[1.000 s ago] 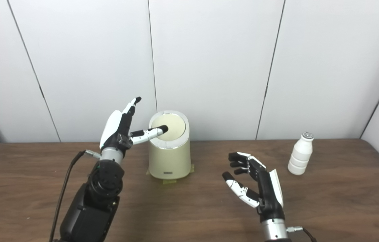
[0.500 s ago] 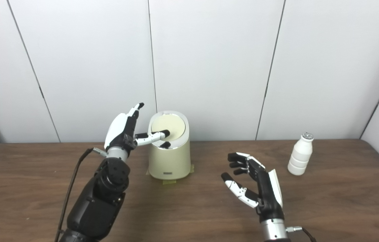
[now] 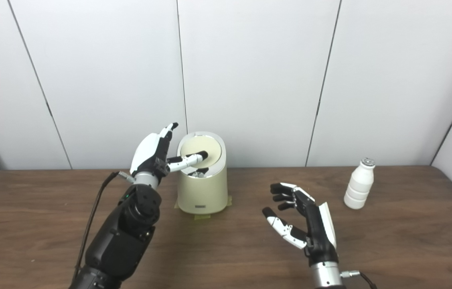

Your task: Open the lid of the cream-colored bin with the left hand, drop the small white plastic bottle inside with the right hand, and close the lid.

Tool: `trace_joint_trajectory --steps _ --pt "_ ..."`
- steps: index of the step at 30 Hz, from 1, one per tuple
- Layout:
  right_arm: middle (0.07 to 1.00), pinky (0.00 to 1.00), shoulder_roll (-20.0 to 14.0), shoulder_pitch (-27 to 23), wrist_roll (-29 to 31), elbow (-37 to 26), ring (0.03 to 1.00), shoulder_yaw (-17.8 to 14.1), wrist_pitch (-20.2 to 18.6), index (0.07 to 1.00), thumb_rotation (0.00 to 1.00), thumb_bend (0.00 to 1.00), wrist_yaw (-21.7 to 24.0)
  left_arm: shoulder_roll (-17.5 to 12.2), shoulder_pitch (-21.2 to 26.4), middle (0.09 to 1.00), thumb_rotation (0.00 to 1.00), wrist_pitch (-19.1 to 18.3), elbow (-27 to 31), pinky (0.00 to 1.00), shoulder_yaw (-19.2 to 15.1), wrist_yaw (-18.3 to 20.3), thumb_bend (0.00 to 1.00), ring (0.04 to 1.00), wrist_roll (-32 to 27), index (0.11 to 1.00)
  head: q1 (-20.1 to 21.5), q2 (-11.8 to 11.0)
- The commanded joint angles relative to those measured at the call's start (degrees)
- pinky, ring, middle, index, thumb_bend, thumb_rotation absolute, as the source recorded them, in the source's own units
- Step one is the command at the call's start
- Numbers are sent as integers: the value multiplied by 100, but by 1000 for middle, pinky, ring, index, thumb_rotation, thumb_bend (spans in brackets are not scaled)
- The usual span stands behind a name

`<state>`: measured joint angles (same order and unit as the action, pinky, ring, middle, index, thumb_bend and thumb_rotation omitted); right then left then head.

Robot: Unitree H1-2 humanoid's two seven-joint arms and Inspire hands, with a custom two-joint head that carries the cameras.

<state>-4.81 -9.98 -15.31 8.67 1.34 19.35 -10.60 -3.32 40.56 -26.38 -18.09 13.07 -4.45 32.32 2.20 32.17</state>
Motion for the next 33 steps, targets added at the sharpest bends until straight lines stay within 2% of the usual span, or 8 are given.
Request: trace_joint_trajectory --steps 1,3,7,17,21,28,33 --pt "676 541 121 255 -125 242 641 82 45 663 333 280 -62 -60 385 1000 524 -28 56 999 57 -4 761 1000 154 1000 19 13" --pt "678 545 125 267 -113 208 644 93 5 663 334 278 -42 -65 402 1000 534 -40 10 998 82 46 736 1000 183 1000 19 13" --pt "679 543 113 288 -146 165 644 131 -11 666 326 273 -43 -50 418 1000 476 -44 -61 984 83 51 733 1000 237 1000 27 20" --pt "675 537 105 269 -128 199 639 132 26 663 307 272 -52 -177 436 1000 223 -26 -137 1000 254 -135 920 1000 525 1000 20 25" --pt "675 539 100 288 -158 155 640 124 -8 662 308 272 -66 -159 408 1000 135 -53 -152 1000 277 -37 912 1000 967 1000 13 41" --pt "676 535 102 291 -122 161 639 119 10 661 310 274 -55 -269 346 1000 147 -48 -237 1000 556 -132 929 1000 1562 1000 11 47" --pt "677 541 108 283 -173 156 644 124 -40 662 325 275 -73 -249 338 1000 148 -49 -281 1000 544 -118 954 1000 1693 1000 10 32"
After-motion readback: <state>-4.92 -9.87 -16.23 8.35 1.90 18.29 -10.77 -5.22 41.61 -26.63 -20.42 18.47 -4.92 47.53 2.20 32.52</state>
